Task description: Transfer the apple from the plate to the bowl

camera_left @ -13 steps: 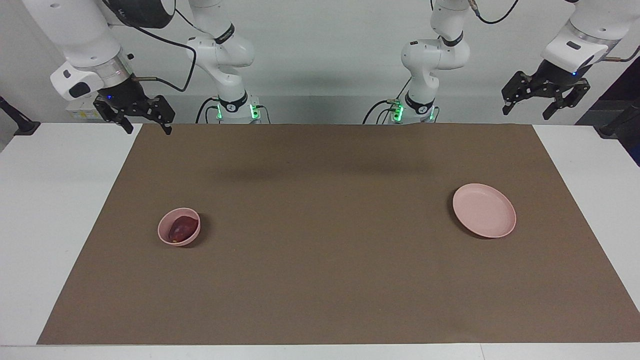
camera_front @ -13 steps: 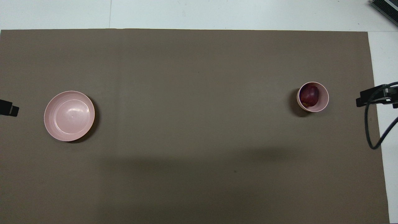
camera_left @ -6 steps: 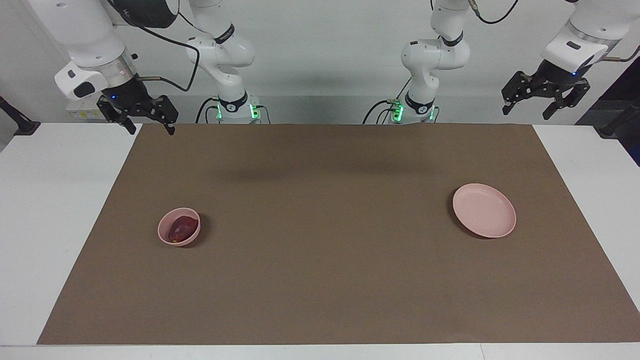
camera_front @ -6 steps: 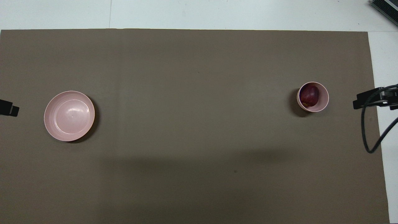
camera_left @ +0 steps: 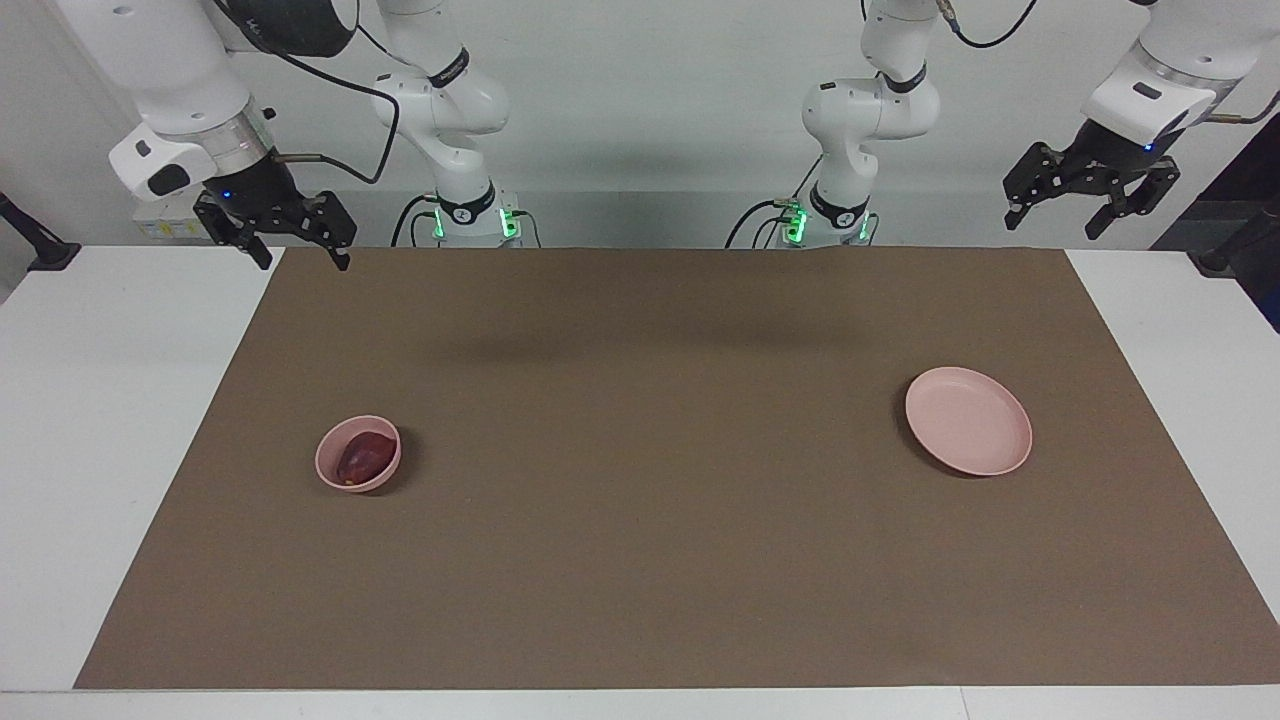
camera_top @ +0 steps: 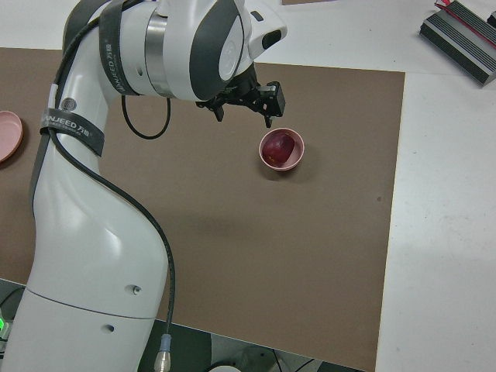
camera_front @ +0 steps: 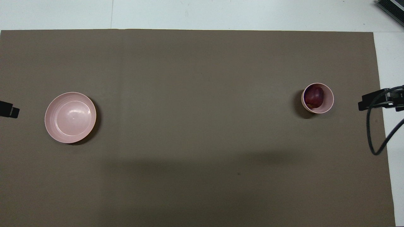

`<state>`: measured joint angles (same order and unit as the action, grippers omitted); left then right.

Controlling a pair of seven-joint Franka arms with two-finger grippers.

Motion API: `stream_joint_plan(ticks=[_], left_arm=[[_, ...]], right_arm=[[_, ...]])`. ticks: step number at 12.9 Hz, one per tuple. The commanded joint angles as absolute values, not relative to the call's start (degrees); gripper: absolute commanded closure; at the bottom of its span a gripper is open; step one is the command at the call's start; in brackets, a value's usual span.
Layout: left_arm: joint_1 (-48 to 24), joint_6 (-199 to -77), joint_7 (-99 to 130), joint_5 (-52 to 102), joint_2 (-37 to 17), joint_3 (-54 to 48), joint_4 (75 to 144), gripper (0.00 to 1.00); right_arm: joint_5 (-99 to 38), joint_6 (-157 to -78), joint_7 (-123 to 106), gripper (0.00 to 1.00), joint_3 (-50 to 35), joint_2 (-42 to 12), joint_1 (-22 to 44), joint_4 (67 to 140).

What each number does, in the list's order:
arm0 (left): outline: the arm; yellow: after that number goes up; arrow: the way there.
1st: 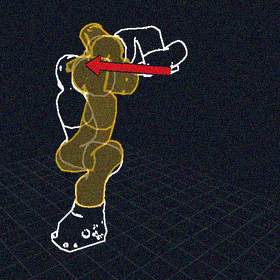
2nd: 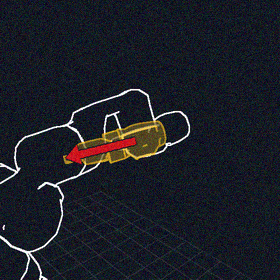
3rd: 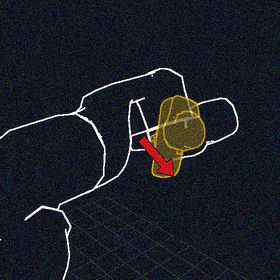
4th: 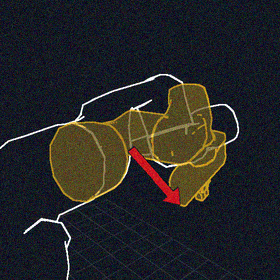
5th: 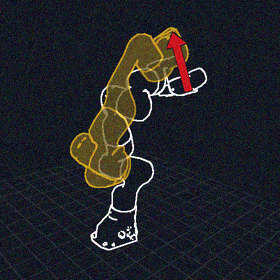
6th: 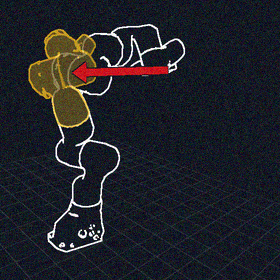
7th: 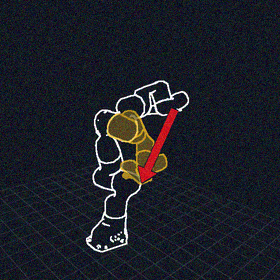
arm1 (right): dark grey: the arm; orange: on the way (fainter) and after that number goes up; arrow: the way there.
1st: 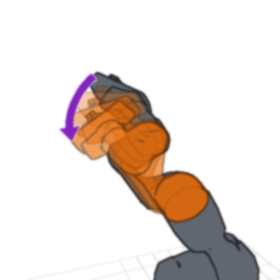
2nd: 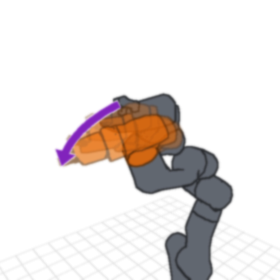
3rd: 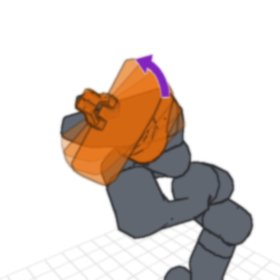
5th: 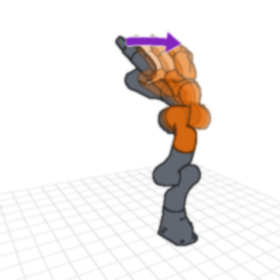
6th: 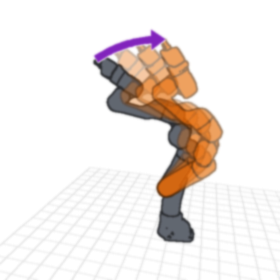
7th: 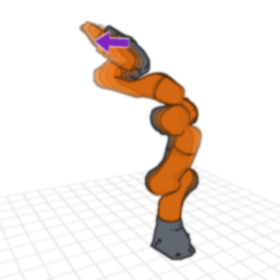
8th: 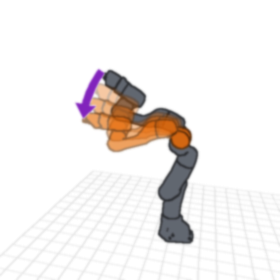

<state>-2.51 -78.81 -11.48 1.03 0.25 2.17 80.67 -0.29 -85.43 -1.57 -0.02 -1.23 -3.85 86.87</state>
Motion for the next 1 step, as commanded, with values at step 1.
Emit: stream_joint_plan(ticks=[1], left_arm=[[-2.4, -77.6, -11.1, 1.4, 0.3, 2.2, 79.8, 0.00]], right_arm=[[0.7, -86.6, -0.7, 0.00, -0.4, 0.4, -4.0, 88.9]])
